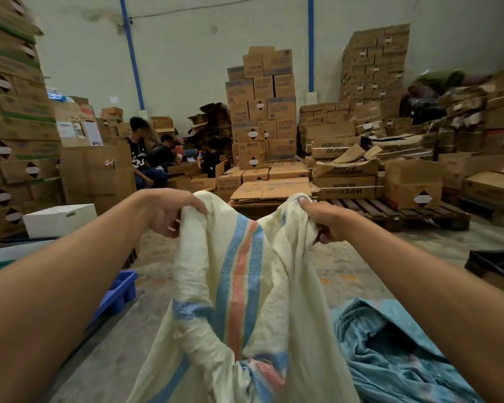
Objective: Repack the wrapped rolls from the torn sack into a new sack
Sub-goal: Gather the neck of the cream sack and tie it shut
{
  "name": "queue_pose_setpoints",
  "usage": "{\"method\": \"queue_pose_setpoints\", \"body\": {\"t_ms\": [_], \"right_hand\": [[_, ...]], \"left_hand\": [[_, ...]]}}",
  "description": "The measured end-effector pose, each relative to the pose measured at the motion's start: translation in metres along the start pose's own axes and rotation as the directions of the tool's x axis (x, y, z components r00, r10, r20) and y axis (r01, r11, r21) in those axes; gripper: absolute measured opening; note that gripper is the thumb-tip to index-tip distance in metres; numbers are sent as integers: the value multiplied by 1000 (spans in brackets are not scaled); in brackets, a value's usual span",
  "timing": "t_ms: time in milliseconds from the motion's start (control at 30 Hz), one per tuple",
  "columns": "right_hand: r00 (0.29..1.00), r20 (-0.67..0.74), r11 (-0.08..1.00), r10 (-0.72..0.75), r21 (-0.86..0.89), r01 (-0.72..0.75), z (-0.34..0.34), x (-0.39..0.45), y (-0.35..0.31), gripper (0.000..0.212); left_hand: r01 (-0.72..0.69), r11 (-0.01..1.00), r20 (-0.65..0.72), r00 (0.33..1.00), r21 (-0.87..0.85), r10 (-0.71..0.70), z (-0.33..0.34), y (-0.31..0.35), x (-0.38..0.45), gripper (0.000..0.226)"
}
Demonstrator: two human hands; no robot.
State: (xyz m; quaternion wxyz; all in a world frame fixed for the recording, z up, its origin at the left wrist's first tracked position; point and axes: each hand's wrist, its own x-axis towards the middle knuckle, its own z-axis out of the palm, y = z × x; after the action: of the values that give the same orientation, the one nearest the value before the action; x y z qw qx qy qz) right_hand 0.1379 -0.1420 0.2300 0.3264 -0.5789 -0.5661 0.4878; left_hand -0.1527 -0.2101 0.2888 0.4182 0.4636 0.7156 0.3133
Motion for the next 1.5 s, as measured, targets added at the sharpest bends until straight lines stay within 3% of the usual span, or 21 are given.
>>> {"method": "queue_pose_setpoints", "body": {"t_ms": [100, 167, 233, 333, 400, 467, 567, 633, 733, 800, 900, 967, 1067, 1133, 1233, 1267, 1333, 1400, 1500], "right_hand": [[975, 218, 931, -39, 362, -44, -3, 0, -15, 54], [945, 273, 891, -183, 452, 42, -11, -5, -30, 45], [864, 332, 854, -378, 487, 186, -17, -6, -39, 42], [796, 389, 849, -464, 453, 273, -24, 1, -44, 78], [832, 338, 887, -439, 308, 343, -28, -4, -51, 90], [895, 157, 907, -418, 121, 402, -30, -13, -63, 84], [898, -171, 898, -406, 108, 426, -26, -12, -79, 67], [891, -200, 884, -407, 160, 440, -24, -15, -96, 67], [849, -238, 813, -471, 258, 523, -26, -26, -128, 60], [861, -159, 775, -484, 379, 506, -31, -21, -131, 70], [909, 148, 891, -390, 309, 332, -32, -2, -88, 91], [913, 289, 947, -286, 229, 224, -32, 13, -52, 88], [924, 324, 975, -205, 149, 164, -34, 26, -29, 82], [968, 198, 988, -151, 57, 143, -34, 24, -29, 79], [995, 41, 996, -89, 19, 88, -44, 13, -33, 38], [998, 35, 997, -61, 45, 59, -51, 7, -33, 33], [998, -23, 998, -59, 14, 59, -70, 0, -29, 32], [967, -210, 985, -146, -125, 122, -92, -1, -25, 35], [815, -518, 966, -260, -138, 220, -126, 17, -19, 52]], "left_hand": [[-119, 984, 128, 982, -131, 136, -6, 10, 3, 67], [-202, 929, 120, 961, -311, 249, -9, 13, 5, 60], [-291, 873, 89, 932, -392, 351, -10, 16, 5, 55], [-436, 808, 8, 879, -397, 478, -4, 25, 6, 55], [-548, 764, -202, 837, -340, 509, 0, 35, 5, 58], [-582, 778, -314, 803, -237, 506, 4, 49, 4, 59], [-517, 762, -267, 856, -390, 443, 15, 68, 6, 55], [-448, 735, -199, 892, -509, 406, 24, 84, 2, 54], [-471, 649, -191, 870, -597, 456, 27, 109, -5, 55], [-518, 670, -168, 840, -532, 516, 25, 116, -7, 57], [-546, 805, -173, 838, -233, 518, 21, 105, 5, 54], [-495, 863, -49, 869, -103, 493, 17, 87, 18, 69], [-410, 899, 175, 884, -154, 433, 18, 57, 27, 100], [-420, 905, 181, 887, -70, 426, 28, 41, 23, 102], [-456, 888, -25, 889, 61, 458, 33, 17, 27, 83], [-474, 874, -182, 855, 105, 486, 28, 11, 31, 73], [-433, 840, -485, 686, 326, 543, 15, 1, 34, 59], [-312, 806, -588, 559, 503, 584, 0, -4, 31, 58], [-128, 799, -673, 470, 588, 571, -26, 3, 18, 43]]}}
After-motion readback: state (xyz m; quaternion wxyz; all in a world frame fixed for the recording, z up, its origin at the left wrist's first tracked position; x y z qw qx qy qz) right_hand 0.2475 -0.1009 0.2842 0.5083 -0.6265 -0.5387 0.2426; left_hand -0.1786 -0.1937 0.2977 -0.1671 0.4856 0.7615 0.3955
